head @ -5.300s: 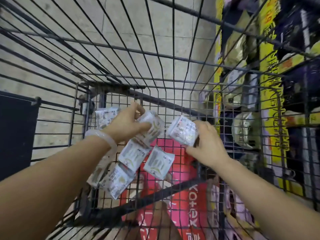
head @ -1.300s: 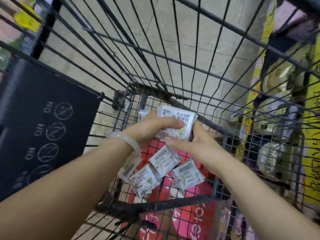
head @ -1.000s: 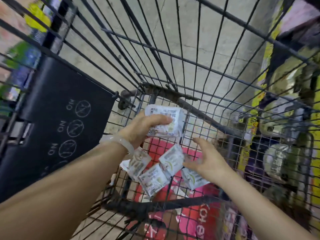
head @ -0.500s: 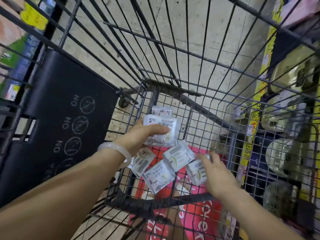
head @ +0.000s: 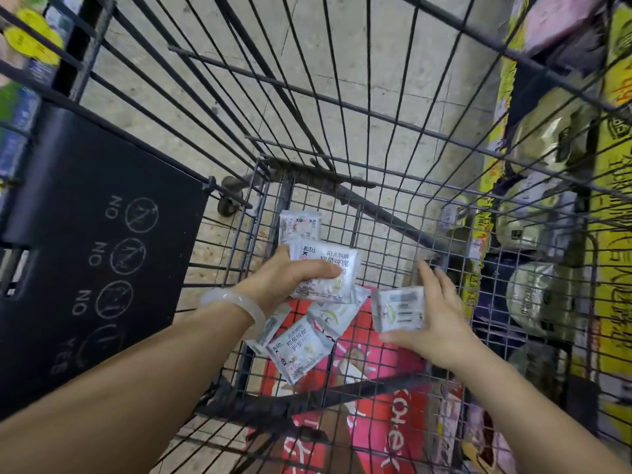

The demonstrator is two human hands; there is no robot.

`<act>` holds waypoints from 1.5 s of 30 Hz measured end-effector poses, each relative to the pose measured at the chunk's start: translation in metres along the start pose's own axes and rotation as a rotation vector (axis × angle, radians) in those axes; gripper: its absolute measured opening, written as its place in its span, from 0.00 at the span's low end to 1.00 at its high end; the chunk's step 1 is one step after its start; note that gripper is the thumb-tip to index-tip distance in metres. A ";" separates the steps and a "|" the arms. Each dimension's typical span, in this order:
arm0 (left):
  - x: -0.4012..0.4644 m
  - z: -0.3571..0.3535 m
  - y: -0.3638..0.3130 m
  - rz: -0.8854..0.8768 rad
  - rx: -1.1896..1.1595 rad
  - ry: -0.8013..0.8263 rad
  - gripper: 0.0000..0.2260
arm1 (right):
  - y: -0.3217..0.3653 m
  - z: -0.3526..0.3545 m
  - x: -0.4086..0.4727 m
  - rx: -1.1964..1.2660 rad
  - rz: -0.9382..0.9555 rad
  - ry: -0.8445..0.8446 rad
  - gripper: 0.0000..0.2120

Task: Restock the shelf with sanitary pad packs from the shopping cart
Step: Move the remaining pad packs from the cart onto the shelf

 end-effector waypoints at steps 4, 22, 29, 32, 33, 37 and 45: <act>0.008 -0.003 0.002 -0.031 -0.008 0.024 0.49 | 0.009 0.004 0.002 -0.116 -0.002 0.038 0.57; -0.004 0.008 0.004 0.014 0.069 -0.024 0.52 | 0.019 0.031 -0.022 0.381 0.254 -0.259 0.32; -0.009 -0.015 0.003 0.023 0.047 0.024 0.38 | 0.051 0.036 -0.027 0.179 0.373 -0.157 0.38; -0.009 -0.012 0.005 0.015 0.061 0.041 0.33 | 0.055 0.035 -0.028 0.091 0.359 -0.118 0.40; -0.008 -0.010 0.005 0.015 0.074 0.046 0.36 | 0.056 0.035 -0.029 0.063 0.358 -0.105 0.39; -0.001 -0.004 0.009 0.028 0.062 0.011 0.44 | 0.057 0.029 -0.031 -0.083 0.354 -0.205 0.40; -0.001 -0.005 0.021 -0.071 0.067 0.044 0.41 | 0.067 0.024 -0.031 -0.125 0.258 -0.174 0.35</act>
Point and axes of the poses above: each hand's wrist, its own x-axis towards the middle knuckle, its own z-axis out of the back of the hand, y = z × x, the point moved 2 cm from there along x, towards the middle knuckle, and after that the axes turned 10 degrees about -x, right-handed, at the moved point
